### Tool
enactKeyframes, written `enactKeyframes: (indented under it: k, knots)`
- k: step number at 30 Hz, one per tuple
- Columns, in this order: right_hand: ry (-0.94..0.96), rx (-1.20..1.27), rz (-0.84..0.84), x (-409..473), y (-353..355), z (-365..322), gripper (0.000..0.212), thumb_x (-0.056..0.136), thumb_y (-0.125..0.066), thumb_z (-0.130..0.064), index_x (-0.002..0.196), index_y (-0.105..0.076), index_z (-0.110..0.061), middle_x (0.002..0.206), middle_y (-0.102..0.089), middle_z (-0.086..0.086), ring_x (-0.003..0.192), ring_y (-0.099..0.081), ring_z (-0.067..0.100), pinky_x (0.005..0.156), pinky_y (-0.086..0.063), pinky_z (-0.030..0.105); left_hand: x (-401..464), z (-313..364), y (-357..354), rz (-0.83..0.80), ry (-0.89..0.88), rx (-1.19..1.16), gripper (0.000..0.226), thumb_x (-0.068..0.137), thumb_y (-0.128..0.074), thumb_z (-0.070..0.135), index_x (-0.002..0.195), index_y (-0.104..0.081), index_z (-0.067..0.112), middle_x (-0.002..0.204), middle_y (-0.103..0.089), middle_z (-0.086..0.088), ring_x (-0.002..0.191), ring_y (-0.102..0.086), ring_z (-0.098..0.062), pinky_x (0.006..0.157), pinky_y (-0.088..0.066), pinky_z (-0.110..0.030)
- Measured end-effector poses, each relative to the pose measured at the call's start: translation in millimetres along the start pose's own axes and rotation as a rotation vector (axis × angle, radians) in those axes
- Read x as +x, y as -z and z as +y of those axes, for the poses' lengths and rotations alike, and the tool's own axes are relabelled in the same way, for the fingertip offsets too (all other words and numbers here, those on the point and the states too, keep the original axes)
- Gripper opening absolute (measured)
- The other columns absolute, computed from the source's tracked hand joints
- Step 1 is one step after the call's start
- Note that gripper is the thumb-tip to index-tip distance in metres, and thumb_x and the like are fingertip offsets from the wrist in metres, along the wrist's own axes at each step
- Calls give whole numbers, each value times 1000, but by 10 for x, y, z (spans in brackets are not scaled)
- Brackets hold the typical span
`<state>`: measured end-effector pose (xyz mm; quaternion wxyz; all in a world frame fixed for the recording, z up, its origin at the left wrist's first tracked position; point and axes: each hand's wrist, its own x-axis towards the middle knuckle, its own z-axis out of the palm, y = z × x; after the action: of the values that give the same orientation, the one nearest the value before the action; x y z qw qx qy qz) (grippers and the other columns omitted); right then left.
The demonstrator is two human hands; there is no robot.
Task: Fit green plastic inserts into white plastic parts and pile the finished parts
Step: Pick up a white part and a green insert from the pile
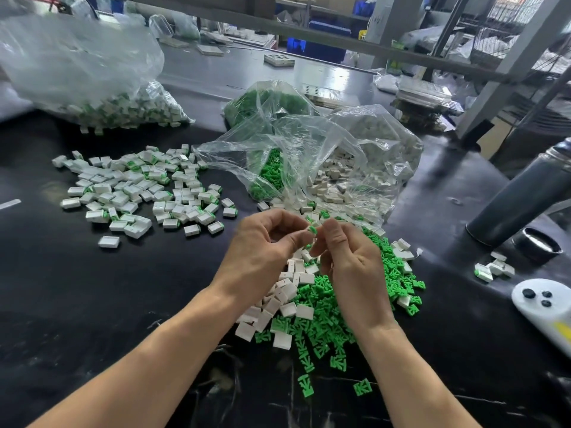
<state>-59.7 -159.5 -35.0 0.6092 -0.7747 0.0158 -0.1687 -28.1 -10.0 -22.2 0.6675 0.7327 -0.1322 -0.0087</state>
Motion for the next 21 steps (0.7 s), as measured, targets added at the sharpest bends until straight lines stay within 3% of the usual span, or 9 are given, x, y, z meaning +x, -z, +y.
enactKeyframes:
  k: [4, 7, 10, 15, 18, 21]
  knots:
    - [21, -49, -38, -7, 24, -7, 20, 102, -63, -35, 89, -71, -22, 79, -71, -1, 69, -62, 11, 67, -52, 38, -5, -8, 1, -2, -14, 11, 11, 89, -78, 14, 97, -73, 18, 82, -74, 7, 73, -67, -2, 69, -55, -19]
    - [-16, -21, -19, -16, 31, -9, 20, 102, -64, -32, 89, -72, -19, 78, -71, -1, 69, -61, 10, 68, -52, 38, -18, -22, -14, -3, -29, 61, 19, 86, -81, 17, 101, -71, 22, 86, -73, 1, 80, -71, -15, 74, -61, -30]
    - [-35, -15, -10, -22, 40, 0, 20, 102, -64, -31, 89, -74, -19, 78, -73, -1, 69, -62, 9, 69, -50, 36, -22, -47, -4, -26, -71, 196, 19, 86, -82, 23, 99, -70, 30, 86, -73, 7, 79, -69, -13, 73, -61, -34]
    - [-44, -132, 21, -9, 121, 32, 23, 102, -62, -39, 87, -72, -25, 77, -73, -7, 62, -61, 2, 61, -46, 26, 20, -90, 123, 58, -161, 516, 15, 88, -78, 29, 93, -65, 37, 89, -62, 19, 85, -61, 5, 70, -51, -12]
    - [-65, -249, 45, 25, 223, 58, 22, 101, -64, -38, 84, -71, -26, 75, -72, -7, 70, -68, 14, 68, -56, 38, 115, -175, 324, 166, -128, 784, 11, 91, -75, 29, 99, -69, 28, 99, -60, 12, 90, -59, -3, 88, -53, -27]
    - [-75, -403, 72, 73, 341, 81, 21, 100, -64, -40, 85, -70, -26, 72, -72, -8, 74, -67, 15, 72, -54, 38, 220, -226, 504, 290, -66, 1034, 14, 92, -74, 31, 103, -74, 22, 102, -65, -1, 98, -60, -22, 96, -46, -41]
